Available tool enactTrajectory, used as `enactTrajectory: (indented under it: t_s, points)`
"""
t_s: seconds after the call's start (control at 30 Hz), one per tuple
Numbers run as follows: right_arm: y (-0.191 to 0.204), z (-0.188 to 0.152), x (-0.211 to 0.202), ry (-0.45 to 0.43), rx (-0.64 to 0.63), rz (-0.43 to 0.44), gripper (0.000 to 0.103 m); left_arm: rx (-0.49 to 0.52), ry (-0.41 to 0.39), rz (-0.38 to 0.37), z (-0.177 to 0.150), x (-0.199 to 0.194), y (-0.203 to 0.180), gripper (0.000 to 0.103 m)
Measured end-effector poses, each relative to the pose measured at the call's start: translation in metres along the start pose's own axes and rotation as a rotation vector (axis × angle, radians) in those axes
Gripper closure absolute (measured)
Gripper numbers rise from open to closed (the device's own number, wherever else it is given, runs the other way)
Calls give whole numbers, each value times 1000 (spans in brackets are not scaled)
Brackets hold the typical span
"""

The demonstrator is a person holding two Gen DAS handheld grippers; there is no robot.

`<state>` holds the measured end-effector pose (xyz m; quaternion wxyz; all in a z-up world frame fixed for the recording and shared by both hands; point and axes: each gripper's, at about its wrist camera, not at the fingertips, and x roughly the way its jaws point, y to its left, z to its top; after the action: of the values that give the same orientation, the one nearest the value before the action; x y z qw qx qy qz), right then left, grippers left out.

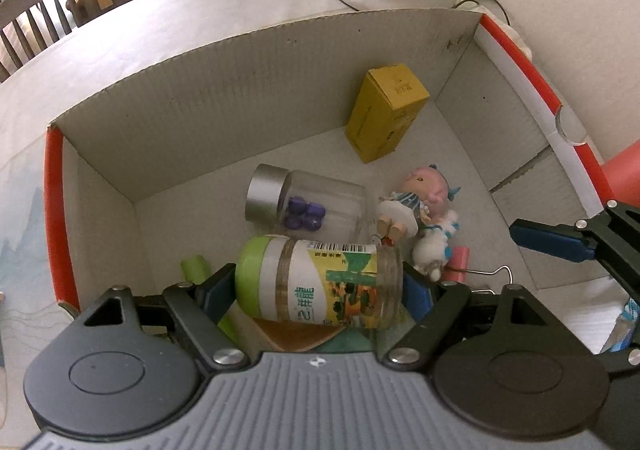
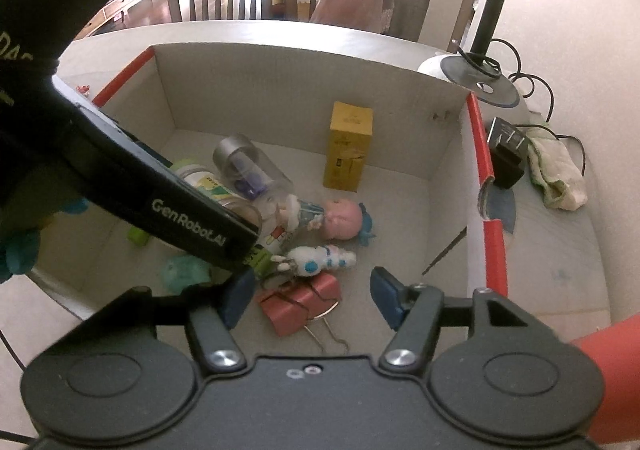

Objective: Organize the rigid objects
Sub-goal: 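Open the left tool to drop the jar while the right tool releases the keychain, then withdraw both open tools from the box back toward the mat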

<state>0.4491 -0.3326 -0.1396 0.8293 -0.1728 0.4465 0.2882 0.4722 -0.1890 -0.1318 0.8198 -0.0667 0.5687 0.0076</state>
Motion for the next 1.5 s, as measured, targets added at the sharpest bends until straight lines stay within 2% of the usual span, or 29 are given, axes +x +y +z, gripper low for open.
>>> enactTrajectory:
  t_s: [0.13,0.5,0.87,1.2,1.5]
  points:
    - [0,-2,-8,-11,17,2,33,15,-12,16,-2,-5,-2,19]
    - [1,-7,-38,-52,39,15,27,34,-99,6,-11,-34,-8,19]
    - [11,1,-85,-167,61,57,19,12,-212,-17,-30,-89,5,19]
    - [29,7,-119,-256,82,140,13,-53,-335,-32,-64,-147,33,19]
    - [72,14,-137,-325,67,247,6,-115,-400,-1,-108,-185,77,15]
